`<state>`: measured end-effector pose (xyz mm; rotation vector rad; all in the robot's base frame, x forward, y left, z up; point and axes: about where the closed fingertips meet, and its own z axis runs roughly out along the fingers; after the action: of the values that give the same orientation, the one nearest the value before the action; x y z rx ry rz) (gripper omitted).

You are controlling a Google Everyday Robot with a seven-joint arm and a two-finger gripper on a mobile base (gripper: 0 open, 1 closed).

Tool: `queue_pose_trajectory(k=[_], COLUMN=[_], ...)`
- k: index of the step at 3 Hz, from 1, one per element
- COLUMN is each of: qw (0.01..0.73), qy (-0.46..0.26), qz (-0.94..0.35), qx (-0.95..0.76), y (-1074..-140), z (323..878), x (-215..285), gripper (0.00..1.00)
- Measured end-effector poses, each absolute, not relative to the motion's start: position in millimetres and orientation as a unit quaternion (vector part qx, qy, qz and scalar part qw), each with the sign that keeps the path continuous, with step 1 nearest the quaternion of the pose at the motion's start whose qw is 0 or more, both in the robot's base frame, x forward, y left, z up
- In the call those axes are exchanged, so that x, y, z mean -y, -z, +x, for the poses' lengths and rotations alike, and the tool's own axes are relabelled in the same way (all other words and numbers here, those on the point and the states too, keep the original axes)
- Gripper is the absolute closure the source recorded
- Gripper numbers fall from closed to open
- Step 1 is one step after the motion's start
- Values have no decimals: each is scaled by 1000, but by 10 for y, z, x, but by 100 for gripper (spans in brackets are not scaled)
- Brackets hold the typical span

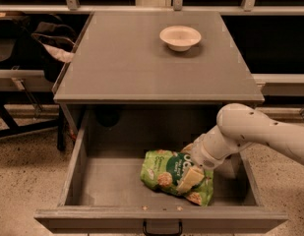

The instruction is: Pick green rice chip bag from top drawer and place on counter

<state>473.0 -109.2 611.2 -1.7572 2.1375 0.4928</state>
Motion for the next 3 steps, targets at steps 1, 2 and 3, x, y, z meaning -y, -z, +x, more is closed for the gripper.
queue_pose_trajectory(k=[1, 2, 3], qw=[165, 165, 165], qy=[-173, -173, -173], qz=[-617, -617, -617], qx=[-750, -750, -750], y=[-6112, -6112, -6112], z=[4729, 4729, 4729], x=[1091, 1091, 1091], gripper=[63, 86, 100])
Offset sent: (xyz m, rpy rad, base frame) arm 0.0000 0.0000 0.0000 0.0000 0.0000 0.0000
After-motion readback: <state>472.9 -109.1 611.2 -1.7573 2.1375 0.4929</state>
